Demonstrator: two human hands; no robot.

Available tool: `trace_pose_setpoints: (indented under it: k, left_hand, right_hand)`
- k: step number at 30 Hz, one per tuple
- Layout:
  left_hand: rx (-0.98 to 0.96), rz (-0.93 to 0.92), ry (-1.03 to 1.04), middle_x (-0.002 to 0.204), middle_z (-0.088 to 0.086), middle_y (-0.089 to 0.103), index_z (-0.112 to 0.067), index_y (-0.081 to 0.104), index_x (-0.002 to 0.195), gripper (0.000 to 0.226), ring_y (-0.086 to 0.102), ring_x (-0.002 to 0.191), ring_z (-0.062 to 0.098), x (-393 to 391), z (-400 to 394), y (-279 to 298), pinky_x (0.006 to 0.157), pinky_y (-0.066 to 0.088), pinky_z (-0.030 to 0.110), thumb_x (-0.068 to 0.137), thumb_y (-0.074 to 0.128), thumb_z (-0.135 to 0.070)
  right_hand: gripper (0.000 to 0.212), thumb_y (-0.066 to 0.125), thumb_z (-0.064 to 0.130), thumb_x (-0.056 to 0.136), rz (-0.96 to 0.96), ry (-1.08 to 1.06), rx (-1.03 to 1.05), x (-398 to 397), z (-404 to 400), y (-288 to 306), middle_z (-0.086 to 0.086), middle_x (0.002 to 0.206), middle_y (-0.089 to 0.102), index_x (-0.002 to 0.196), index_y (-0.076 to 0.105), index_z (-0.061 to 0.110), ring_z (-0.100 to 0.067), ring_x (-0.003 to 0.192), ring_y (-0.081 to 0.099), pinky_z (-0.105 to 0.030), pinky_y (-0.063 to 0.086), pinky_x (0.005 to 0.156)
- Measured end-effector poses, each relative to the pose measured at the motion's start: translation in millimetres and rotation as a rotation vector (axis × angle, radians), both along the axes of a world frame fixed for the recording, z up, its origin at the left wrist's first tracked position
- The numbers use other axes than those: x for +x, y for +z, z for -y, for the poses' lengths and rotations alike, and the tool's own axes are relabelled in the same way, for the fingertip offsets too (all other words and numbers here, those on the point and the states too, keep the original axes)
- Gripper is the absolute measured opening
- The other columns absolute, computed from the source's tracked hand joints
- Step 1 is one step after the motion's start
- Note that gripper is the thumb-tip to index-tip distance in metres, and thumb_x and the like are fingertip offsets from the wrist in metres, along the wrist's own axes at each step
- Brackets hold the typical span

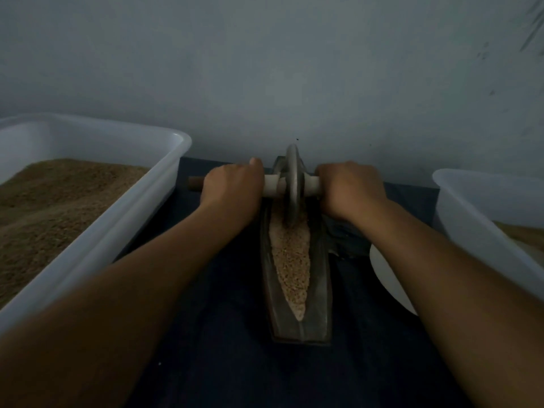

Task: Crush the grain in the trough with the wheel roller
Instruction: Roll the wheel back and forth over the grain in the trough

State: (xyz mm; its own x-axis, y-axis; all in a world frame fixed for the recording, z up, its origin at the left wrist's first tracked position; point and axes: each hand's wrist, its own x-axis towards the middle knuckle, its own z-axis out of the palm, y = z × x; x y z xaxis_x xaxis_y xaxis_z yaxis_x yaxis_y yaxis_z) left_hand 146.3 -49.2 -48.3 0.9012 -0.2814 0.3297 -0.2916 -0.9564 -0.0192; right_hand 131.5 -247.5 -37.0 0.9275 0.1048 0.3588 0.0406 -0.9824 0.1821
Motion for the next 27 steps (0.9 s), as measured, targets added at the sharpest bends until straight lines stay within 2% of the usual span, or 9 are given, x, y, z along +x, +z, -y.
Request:
trace_pose_setpoints:
  k: [6, 10, 14, 17, 19, 23, 27]
  left_hand:
    - [0.072, 0.108, -0.018, 0.103, 0.008, 0.064, -0.015, 0.047, 0.110, 0.032, 0.064, 0.087, 0.025, -20, 0, -1, 0.064, 0.039, 0.035, 0.087, 0.068, -0.022]
    - [0.039, 0.212, -0.056, 0.098, 0.003, 0.063, -0.019, 0.047, 0.101, 0.030, 0.061, 0.084, 0.021, -49, -2, -6, 0.069, 0.038, 0.032, 0.083, 0.071, -0.024]
    - [0.052, 0.236, -0.059, 0.103, 0.002, 0.060, -0.020, 0.045, 0.105, 0.031, 0.059, 0.089, 0.019, -80, -12, -13, 0.080, 0.041, 0.030, 0.085, 0.068, -0.026]
    - [0.039, 0.209, -0.060, 0.107, 0.000, 0.059, -0.022, 0.045, 0.109, 0.039, 0.058, 0.093, 0.016, -99, -19, -13, 0.085, 0.043, 0.029, 0.082, 0.072, -0.029]
    - [0.025, 0.171, -0.073, 0.109, -0.001, 0.058, -0.022, 0.045, 0.111, 0.043, 0.057, 0.094, 0.015, -110, -23, -10, 0.087, 0.044, 0.030, 0.080, 0.074, -0.032]
    - [0.067, 0.175, -0.118, 0.113, -0.001, 0.058, -0.023, 0.045, 0.117, 0.048, 0.057, 0.098, 0.015, -126, -26, -2, 0.089, 0.044, 0.031, 0.080, 0.072, -0.036]
    - [0.075, 0.185, -0.102, 0.112, -0.001, 0.059, -0.022, 0.046, 0.116, 0.044, 0.057, 0.096, 0.015, -134, -25, 0, 0.089, 0.044, 0.031, 0.082, 0.070, -0.037]
  right_hand:
    - [0.021, 0.069, 0.034, 0.083, 0.049, 0.032, 0.043, -20, 5, -14, -0.005, 0.098, 0.066, 0.097, 0.060, 0.022, -0.029, 0.090, 0.063, -0.029, 0.029, 0.063]
    - [0.023, 0.066, 0.037, 0.081, 0.088, 0.075, 0.072, -54, 3, -22, -0.002, 0.088, 0.062, 0.093, 0.053, 0.022, -0.029, 0.082, 0.061, -0.033, 0.025, 0.062]
    - [0.013, 0.065, 0.019, 0.084, 0.219, 0.073, 0.055, -91, -8, -27, -0.002, 0.080, 0.055, 0.088, 0.053, 0.017, -0.025, 0.073, 0.051, -0.033, 0.021, 0.068]
    - [0.004, 0.057, 0.012, 0.087, 0.321, 0.090, 0.042, -115, -18, -28, -0.006, 0.082, 0.057, 0.091, 0.057, 0.013, -0.028, 0.076, 0.053, -0.041, 0.037, 0.076]
    - [0.010, 0.057, 0.018, 0.087, 0.275, 0.102, 0.027, -127, -20, -25, -0.006, 0.086, 0.058, 0.095, 0.057, 0.013, -0.028, 0.080, 0.055, -0.043, 0.040, 0.080]
    - [0.020, 0.066, 0.023, 0.080, 0.209, 0.143, 0.063, -142, -15, -20, -0.007, 0.083, 0.057, 0.093, 0.057, 0.011, -0.026, 0.073, 0.052, -0.036, 0.034, 0.068]
    - [0.023, 0.066, 0.028, 0.081, 0.182, 0.163, 0.062, -146, -12, -19, -0.004, 0.085, 0.056, 0.096, 0.056, 0.013, -0.023, 0.074, 0.052, -0.036, 0.036, 0.068]
